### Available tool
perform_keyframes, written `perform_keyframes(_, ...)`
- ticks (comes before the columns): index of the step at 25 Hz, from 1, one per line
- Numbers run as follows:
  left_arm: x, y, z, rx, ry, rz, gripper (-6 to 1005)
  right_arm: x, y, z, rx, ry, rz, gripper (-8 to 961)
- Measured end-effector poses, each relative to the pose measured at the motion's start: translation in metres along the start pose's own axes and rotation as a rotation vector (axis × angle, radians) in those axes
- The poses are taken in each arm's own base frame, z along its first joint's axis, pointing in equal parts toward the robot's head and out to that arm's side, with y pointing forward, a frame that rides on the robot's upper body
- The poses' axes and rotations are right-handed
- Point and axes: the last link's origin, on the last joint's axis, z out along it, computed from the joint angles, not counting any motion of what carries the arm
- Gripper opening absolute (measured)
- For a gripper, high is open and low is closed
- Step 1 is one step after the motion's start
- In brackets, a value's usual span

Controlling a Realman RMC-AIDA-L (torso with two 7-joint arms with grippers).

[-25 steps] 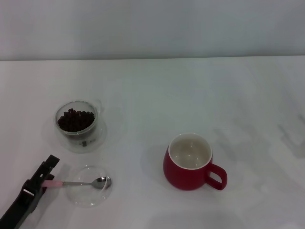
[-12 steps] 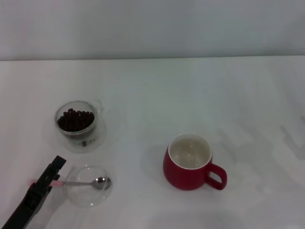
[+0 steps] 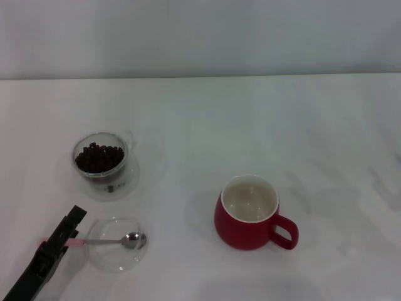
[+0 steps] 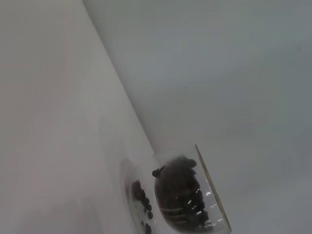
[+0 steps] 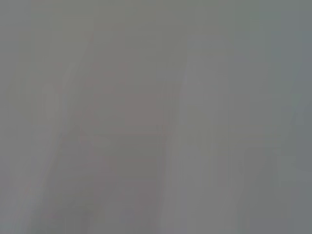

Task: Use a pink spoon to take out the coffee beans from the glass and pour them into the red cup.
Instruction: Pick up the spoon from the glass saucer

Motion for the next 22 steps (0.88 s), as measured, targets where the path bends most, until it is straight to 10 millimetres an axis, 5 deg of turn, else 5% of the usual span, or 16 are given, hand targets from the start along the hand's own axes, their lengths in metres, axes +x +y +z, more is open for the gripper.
perform_keyframes(22, -0.0081, -0.0019, -0.0099, 0.011, -0.018, 0.014, 791, 0.0004, 0.0010, -0.0007, -0.002, 0.001, 0.004, 695)
